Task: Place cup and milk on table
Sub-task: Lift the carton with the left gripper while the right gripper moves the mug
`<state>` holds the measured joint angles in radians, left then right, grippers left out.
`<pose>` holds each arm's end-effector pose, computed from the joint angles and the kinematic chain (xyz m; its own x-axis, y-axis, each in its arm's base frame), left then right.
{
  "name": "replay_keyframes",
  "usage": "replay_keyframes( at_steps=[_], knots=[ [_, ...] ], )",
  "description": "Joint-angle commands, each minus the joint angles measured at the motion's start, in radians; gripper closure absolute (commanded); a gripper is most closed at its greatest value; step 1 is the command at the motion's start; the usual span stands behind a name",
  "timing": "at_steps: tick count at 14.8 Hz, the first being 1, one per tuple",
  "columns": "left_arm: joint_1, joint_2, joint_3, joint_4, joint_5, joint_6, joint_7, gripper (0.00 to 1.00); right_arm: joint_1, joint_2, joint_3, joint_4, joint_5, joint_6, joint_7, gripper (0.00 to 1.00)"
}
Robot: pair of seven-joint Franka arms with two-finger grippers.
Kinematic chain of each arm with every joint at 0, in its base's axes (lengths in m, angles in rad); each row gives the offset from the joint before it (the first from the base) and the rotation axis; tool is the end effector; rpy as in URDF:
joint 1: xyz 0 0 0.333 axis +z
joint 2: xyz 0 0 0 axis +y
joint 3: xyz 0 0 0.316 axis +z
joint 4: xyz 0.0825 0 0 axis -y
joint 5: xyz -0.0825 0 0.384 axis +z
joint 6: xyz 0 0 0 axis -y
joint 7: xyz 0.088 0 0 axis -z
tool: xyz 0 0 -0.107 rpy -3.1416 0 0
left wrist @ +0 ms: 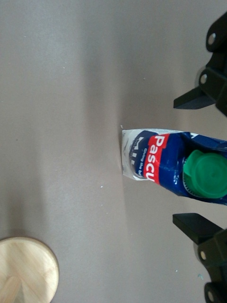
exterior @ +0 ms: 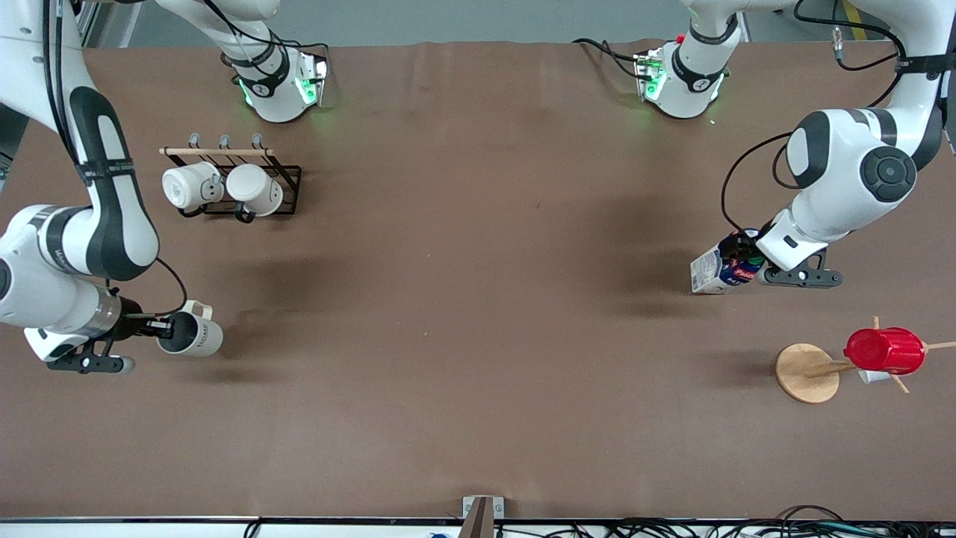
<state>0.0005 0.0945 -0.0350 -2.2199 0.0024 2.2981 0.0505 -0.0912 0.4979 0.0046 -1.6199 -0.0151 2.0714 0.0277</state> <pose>0.5364 -0.0184 0.3322 0.9961 -0.0864 -0.0161 -0.0864 -0.9963 0.0024 0.6746 -0.0597 0.3310 0.9932 -0.1072 -0.0461 -0.1068 -0.9942 0.0120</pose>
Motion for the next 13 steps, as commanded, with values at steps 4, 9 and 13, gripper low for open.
replay_keyframes(
  at_steps=[4, 9, 13],
  knots=[
    [0.006, 0.005, 0.0, -0.009, -0.002, 0.043, 0.015, 0.09, 0.282, -0.002, -0.003, 0.067, 0.001, -0.108, 0.413, 1.0],
    [0.013, -0.004, -0.002, -0.004, -0.002, 0.043, 0.014, 0.83, 0.479, 0.007, -0.002, 0.061, 0.014, -0.091, 0.534, 1.0],
    [0.012, -0.018, -0.002, -0.003, -0.004, 0.043, 0.014, 0.95, 0.589, 0.036, -0.002, 0.051, 0.015, -0.022, 0.658, 0.99]
  ],
)
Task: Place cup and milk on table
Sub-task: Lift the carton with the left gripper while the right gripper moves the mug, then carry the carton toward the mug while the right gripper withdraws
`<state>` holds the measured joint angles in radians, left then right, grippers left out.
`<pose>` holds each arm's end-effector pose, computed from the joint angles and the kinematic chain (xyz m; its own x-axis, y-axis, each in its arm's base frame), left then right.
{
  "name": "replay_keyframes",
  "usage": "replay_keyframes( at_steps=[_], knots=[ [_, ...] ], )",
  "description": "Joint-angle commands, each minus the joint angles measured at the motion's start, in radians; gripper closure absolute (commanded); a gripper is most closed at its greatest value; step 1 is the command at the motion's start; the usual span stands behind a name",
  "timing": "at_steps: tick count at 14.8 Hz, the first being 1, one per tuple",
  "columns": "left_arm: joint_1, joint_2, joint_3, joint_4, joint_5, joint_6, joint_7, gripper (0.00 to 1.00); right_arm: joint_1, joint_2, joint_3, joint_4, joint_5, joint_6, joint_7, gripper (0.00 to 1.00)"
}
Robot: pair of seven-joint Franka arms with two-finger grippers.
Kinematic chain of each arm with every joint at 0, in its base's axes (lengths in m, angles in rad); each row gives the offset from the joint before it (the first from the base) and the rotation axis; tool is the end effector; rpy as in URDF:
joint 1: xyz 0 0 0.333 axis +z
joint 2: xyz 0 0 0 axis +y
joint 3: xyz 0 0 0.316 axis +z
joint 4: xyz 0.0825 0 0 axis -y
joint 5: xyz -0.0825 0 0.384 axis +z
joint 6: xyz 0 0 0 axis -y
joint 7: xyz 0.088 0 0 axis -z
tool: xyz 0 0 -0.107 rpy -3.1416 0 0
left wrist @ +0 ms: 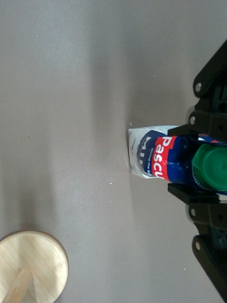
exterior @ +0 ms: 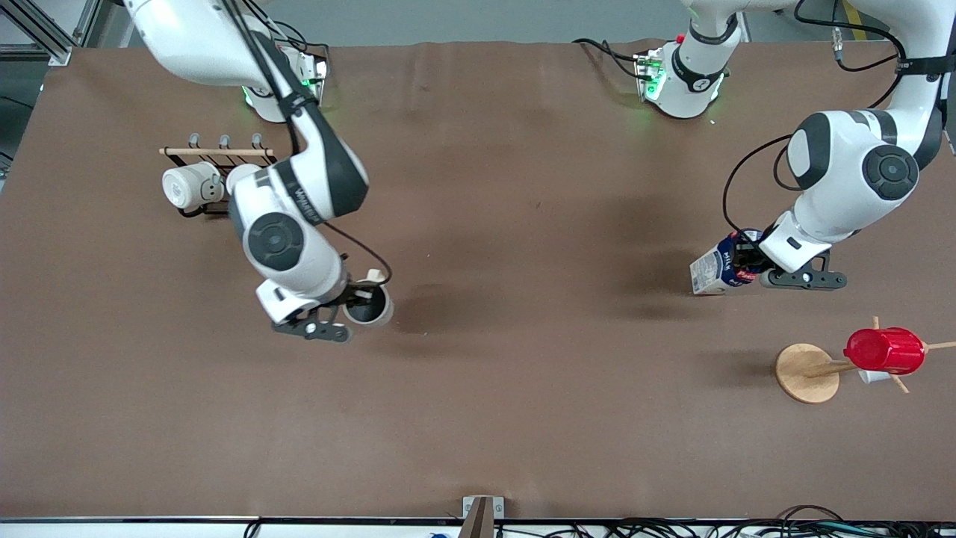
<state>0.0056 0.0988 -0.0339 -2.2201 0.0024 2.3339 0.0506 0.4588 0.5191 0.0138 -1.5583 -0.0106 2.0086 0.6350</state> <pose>0.5402 -0.0152 0.3329 0.9967 -0.0803 0.0151 -0.0803 -0.9968 0.0008 0.6105 0.3099 0.3395 0.9857 -0.1594 -0.0539 -0.1572 -0.9866 0.0427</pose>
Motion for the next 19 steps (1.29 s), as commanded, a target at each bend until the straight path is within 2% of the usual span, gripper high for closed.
replay_keyframes(
  at_steps=[1, 6, 9, 10, 12, 15, 19],
  knots=[
    [0.007, -0.027, -0.003, -0.003, -0.004, 0.007, 0.014, 0.96, 0.066, 0.027, -0.011, -0.012, 0.017, 0.067, 0.075, 0.99],
    [-0.001, -0.056, -0.009, -0.004, -0.004, -0.01, 0.008, 0.97, 0.136, 0.094, -0.011, -0.049, 0.024, 0.231, 0.149, 0.98],
    [-0.009, -0.071, -0.027, 0.019, -0.004, -0.051, -0.006, 0.97, 0.155, 0.119, -0.011, -0.052, 0.023, 0.26, 0.158, 0.93],
    [-0.01, -0.071, -0.044, 0.034, -0.007, -0.07, -0.012, 0.96, 0.155, 0.121, -0.011, -0.054, 0.023, 0.259, 0.158, 0.78],
    [-0.01, -0.071, -0.069, 0.068, -0.012, -0.113, -0.046, 0.96, 0.153, 0.119, -0.011, -0.055, 0.023, 0.248, 0.16, 0.03],
    [-0.01, -0.07, -0.107, 0.105, -0.019, -0.116, -0.073, 0.98, 0.139, 0.075, -0.015, -0.046, 0.023, 0.173, 0.158, 0.0],
    [-0.018, -0.045, -0.158, 0.151, -0.035, -0.116, -0.127, 0.99, 0.042, -0.109, -0.041, -0.051, -0.026, 0.02, 0.141, 0.0]
  ],
)
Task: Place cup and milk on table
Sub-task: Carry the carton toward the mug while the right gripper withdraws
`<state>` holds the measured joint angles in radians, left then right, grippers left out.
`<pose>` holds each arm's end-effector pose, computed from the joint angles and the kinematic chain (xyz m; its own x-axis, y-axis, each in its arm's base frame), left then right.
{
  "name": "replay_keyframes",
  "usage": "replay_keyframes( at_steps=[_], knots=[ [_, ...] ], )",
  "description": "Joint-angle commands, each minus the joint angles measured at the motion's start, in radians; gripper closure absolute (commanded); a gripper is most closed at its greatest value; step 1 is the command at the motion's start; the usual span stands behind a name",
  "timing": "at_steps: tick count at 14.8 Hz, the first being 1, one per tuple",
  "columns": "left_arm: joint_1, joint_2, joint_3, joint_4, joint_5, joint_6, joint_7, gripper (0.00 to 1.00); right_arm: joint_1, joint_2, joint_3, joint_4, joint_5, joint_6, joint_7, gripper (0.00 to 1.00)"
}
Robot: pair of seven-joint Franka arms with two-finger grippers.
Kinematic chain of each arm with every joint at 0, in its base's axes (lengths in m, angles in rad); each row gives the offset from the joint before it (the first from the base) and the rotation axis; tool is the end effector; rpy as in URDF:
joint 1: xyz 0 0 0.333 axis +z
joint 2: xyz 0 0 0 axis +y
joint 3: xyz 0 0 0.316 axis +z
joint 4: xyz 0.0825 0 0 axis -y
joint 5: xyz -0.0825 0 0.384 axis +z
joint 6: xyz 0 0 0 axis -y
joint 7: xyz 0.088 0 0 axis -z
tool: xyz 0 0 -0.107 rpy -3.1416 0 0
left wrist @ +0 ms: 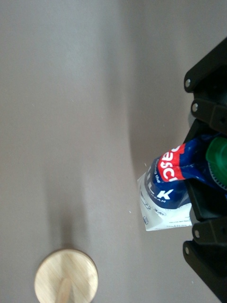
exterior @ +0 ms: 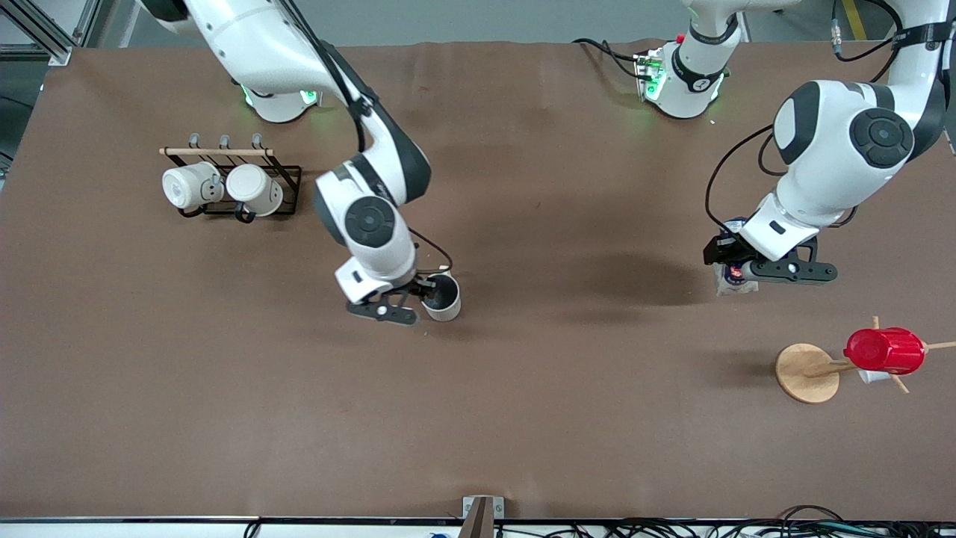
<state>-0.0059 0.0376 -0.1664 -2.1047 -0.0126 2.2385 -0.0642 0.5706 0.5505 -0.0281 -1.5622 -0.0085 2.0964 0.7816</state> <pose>0.5515 -0.0958 0.4096 0.9906 -0.0986 0.0952 -0.1013 -0.9946 0.0230 0.5926 0.3600 0.3235 0.9735 -0.2286 0.0040 -0.2287 -0.9731 0.0270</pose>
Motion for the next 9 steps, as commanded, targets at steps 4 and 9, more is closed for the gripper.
replay_keyframes(
  at_steps=[4, 9],
  knots=[
    [-0.008, 0.086, -0.114, 0.101, -0.137, -0.02, -0.032, 0.97, -0.24, -0.291, -0.007, -0.036, -0.113, -0.165, -0.106, 0.0],
    [-0.011, 0.221, -0.29, 0.215, -0.162, -0.007, -0.184, 0.96, -0.417, -0.431, -0.006, -0.03, -0.097, -0.311, -0.309, 0.0]
  ],
)
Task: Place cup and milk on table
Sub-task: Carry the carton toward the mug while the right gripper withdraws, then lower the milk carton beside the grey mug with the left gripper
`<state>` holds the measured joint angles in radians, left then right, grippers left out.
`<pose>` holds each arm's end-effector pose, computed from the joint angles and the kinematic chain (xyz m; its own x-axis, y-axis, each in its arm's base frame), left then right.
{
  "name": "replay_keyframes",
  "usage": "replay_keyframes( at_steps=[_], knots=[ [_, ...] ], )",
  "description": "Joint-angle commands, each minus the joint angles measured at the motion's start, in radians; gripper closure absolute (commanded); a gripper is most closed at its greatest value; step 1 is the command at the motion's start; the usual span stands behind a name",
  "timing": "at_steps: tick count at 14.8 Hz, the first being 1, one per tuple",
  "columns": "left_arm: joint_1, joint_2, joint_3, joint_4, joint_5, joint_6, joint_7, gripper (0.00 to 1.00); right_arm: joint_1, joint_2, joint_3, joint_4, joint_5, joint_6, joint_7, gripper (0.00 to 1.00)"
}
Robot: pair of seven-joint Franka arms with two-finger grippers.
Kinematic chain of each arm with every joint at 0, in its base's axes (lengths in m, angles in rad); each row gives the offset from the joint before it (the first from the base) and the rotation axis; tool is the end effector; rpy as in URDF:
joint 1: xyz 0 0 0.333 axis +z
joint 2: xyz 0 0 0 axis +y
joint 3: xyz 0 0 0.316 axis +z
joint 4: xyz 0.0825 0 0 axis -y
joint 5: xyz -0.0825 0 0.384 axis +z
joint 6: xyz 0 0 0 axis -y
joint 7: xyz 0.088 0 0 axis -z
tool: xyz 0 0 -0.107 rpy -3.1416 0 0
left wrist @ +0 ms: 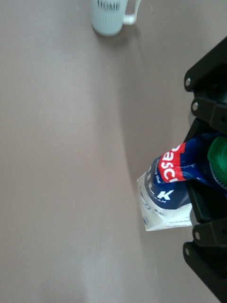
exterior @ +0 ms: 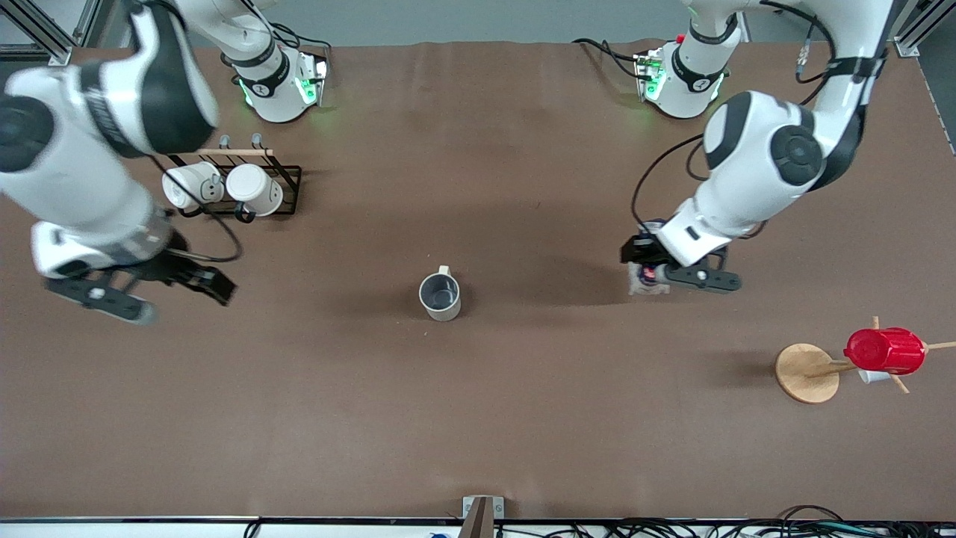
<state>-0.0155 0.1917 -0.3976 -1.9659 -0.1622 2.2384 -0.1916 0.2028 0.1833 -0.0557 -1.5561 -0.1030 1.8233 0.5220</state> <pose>0.5532 -0.2385 0.3934 0.9929 -0.1120 0.0397 -0.1180 -0.9684 0.2198 0.6218 0.0864 0.5470 0.9323 -0.3386 0.1271 -0.3476 -0.9360 0.0555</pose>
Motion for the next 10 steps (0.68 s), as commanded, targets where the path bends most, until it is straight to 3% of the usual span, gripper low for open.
replay_keyframes(
  at_steps=[1, 3, 6, 10],
  knots=[
    [-0.007, 0.104, -0.101, 0.106, -0.013, 0.003, -0.077, 0.96, -0.063, -0.083, 0.022, -0.036, -0.001, -0.067, -0.084, 0.0],
    [-0.03, 0.176, -0.156, 0.174, 0.001, 0.038, -0.158, 0.96, -0.1, -0.117, 0.022, -0.036, 0.0, -0.102, -0.126, 0.0],
    [-0.104, 0.305, -0.175, 0.274, 0.047, 0.093, -0.238, 0.96, -0.193, -0.16, 0.02, -0.035, 0.087, -0.15, -0.305, 0.0],
    [-0.139, 0.376, -0.179, 0.295, 0.141, 0.179, -0.331, 0.97, -0.238, -0.166, 0.02, 0.063, 0.089, -0.205, -0.385, 0.0]
  ],
)
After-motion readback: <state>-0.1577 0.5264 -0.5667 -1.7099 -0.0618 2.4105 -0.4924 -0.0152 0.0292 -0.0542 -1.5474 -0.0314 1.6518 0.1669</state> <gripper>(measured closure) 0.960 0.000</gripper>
